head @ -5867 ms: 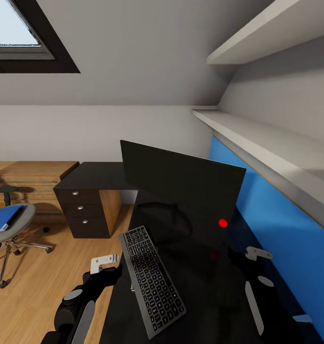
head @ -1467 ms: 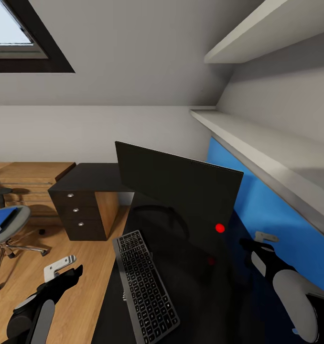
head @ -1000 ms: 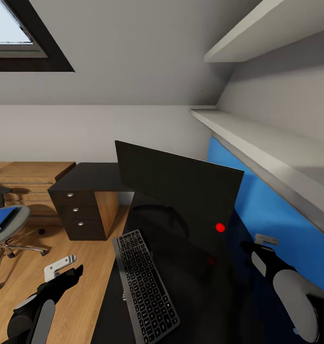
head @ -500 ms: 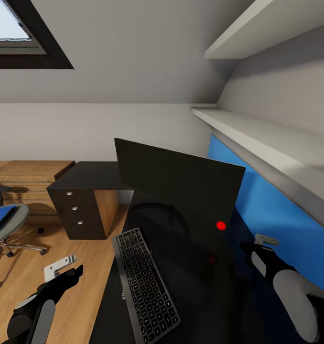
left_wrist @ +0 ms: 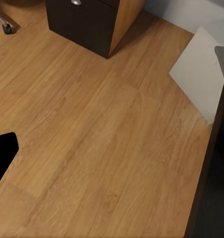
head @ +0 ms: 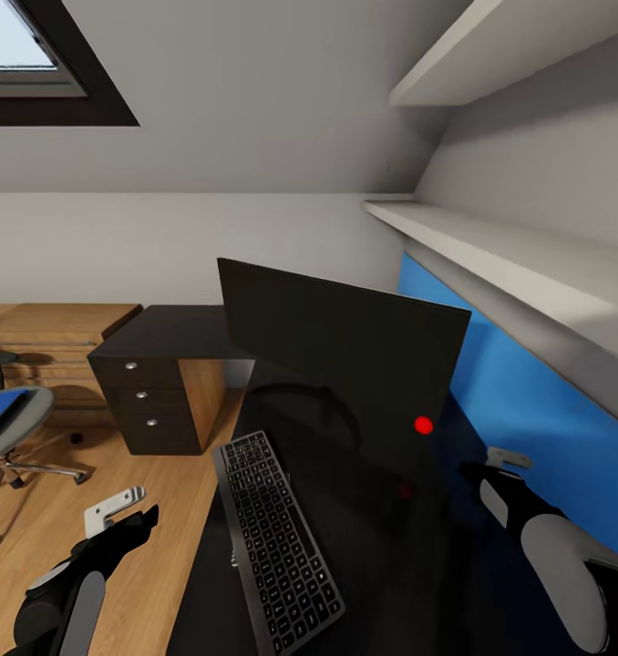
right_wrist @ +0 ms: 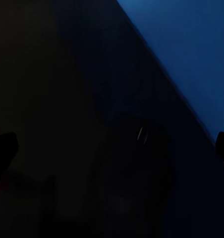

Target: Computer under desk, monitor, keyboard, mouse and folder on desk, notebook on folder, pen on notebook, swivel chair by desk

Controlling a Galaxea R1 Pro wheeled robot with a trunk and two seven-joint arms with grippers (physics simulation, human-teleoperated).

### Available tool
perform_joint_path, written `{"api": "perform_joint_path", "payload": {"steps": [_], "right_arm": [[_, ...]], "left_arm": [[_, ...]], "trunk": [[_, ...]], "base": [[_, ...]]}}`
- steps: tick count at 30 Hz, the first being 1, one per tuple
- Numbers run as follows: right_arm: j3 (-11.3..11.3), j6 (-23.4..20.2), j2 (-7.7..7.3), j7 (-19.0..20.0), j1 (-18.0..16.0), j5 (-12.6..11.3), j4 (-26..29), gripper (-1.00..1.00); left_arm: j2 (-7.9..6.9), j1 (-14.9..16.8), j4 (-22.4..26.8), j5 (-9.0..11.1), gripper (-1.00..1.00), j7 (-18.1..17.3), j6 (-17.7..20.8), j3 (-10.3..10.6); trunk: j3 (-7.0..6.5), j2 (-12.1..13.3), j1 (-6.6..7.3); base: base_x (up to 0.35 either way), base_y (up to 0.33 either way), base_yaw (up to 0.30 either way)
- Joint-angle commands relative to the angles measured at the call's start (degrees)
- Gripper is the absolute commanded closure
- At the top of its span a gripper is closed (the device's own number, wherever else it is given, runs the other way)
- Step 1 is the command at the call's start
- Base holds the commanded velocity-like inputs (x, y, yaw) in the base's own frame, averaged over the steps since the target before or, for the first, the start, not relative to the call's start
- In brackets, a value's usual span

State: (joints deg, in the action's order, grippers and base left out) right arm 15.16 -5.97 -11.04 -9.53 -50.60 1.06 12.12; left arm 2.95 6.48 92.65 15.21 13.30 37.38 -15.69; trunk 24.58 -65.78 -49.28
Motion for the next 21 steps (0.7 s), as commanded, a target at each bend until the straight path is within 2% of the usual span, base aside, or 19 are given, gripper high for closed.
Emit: {"api": "perform_joint_path", "payload": {"steps": [1,13,16,21], "right_arm": [[0.1,-0.4,0.0,-0.2,0.0,0.1,0.1,-1.0],[0.4,-0.4,-0.03,-0.7,0.0,0.0,0.0,-1.0],[2.4,-0.4,-0.05,-0.7,0.0,0.1,-0.3,-1.0],[3.7,-0.4,-0.1,-0.7,0.0,0.1,-1.7,-1.0]], "left_arm": [[0.03,0.0,0.1,0.6,-1.0,0.4,0.2,0.0],[0.11,0.0,0.1,0.6,-1.0,0.4,0.2,0.0],[0.12,0.0,0.1,0.6,-1.0,0.4,0.2,-0.1],[0.12,0.1,0.1,0.6,-1.0,0.4,0.2,0.0]], "trunk": [[0.25,-0.5,-0.23],[2.4,-5.3,-2.86],[2.58,-5.7,-3.08],[3.12,-6.9,-3.74]], "base": [[0.0,0.0,0.0],[0.0,0.0,0.0],[0.0,0.0,0.0],[0.0,0.0,0.0]]}}
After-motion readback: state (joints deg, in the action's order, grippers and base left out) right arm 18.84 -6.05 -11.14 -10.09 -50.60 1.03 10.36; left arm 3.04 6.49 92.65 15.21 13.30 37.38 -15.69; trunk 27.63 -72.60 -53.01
